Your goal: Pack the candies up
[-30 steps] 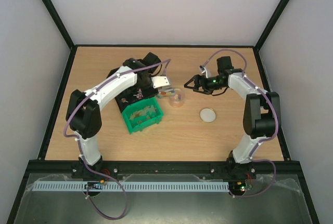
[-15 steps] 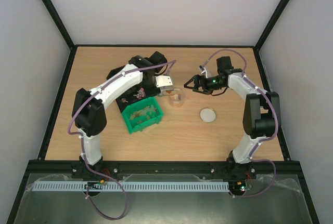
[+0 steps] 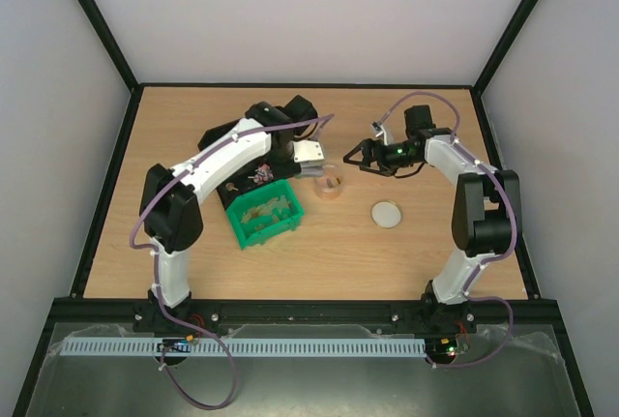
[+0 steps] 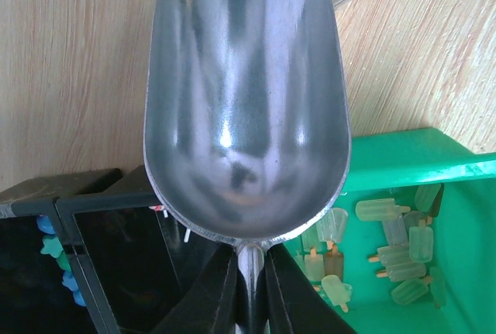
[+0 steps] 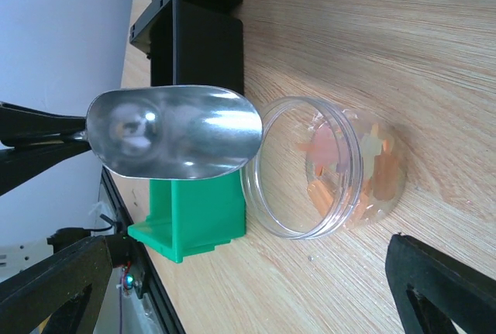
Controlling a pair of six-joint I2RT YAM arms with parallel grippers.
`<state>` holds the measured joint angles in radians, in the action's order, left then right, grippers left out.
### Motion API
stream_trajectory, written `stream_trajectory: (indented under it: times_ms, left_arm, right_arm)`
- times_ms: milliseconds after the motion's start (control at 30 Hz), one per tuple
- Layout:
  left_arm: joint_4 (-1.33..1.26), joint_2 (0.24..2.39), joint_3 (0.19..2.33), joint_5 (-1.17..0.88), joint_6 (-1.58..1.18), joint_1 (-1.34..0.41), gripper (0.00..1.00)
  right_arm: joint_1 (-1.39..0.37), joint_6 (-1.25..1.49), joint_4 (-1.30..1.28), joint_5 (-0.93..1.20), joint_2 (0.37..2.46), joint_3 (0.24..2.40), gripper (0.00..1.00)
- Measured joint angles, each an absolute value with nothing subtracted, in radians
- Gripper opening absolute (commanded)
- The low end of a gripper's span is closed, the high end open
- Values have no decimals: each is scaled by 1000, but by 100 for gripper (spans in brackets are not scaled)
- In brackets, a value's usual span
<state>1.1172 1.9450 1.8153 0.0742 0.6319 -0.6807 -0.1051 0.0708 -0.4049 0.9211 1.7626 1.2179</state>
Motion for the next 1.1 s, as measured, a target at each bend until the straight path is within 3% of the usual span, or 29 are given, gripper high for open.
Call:
stream_trajectory:
  times_ms: [400,633,933,1100]
  left_arm:
    - [1140,1955,1835,106,647,-692,2]
    - [1137,1931,1835,20,642,-670,2]
    - [1109,1746,1758,-107,623,-544,2]
    - [1100,1625,1666,-157,630,-419,2]
  right_arm:
    - [-99,70,-405,938,1764,1218,99]
    - [-99,68,-406,942,1764,1220,99]
    - [-109,94,-407,938,1769,1331,100]
    - [-167,113,-411,883,1795,1449,95]
